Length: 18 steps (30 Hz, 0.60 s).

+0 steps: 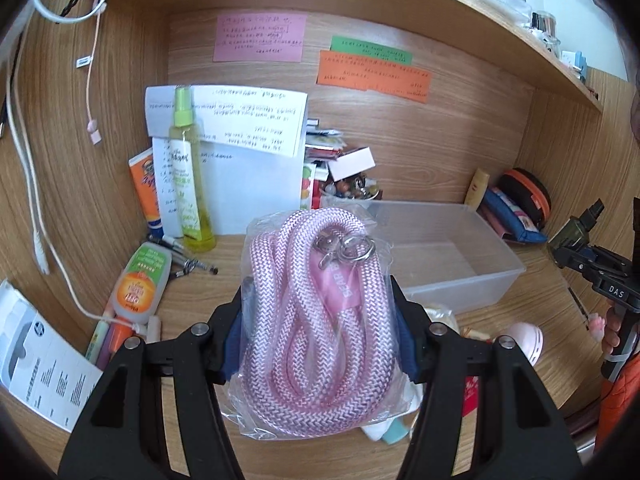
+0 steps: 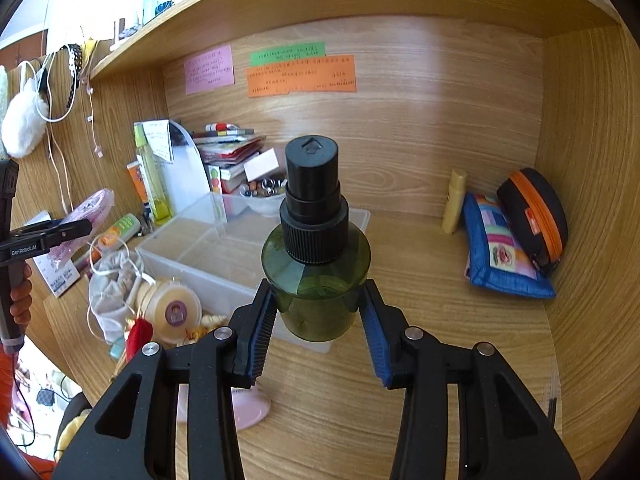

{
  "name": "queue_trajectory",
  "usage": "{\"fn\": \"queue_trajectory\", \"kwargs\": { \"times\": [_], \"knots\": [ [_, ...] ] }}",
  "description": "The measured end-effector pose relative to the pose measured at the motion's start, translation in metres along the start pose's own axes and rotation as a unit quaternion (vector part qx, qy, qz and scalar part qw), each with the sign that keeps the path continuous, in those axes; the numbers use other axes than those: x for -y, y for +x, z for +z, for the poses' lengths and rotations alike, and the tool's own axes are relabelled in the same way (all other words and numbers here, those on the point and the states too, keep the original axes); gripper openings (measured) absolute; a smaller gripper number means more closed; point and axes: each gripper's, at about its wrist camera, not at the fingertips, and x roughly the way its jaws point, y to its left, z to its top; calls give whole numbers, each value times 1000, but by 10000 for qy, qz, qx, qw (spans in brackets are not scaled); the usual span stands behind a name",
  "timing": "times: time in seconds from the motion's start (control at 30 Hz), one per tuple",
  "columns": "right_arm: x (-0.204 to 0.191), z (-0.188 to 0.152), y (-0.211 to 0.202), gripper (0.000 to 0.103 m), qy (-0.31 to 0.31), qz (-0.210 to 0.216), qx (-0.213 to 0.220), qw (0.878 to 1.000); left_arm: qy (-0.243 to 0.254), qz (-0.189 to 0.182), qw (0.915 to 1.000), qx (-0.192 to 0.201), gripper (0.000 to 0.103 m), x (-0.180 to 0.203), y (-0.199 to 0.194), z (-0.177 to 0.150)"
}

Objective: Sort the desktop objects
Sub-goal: 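Lift the rope bag with left tool while right tool lifts the green bottle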

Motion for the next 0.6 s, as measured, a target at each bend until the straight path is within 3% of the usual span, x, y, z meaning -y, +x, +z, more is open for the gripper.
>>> {"fn": "queue_trajectory", "kwargs": {
  "times": [0.33, 0.6],
  "knots": [
    [-8, 35, 20, 38, -121, 166, 181, 9996, 113, -209, 9996, 179, 60, 11, 15, 33],
    [-19, 56, 57, 39, -300, 384, 35, 9988, 203, -358, 9991, 77, 60, 19, 47, 49]
  ]
}}
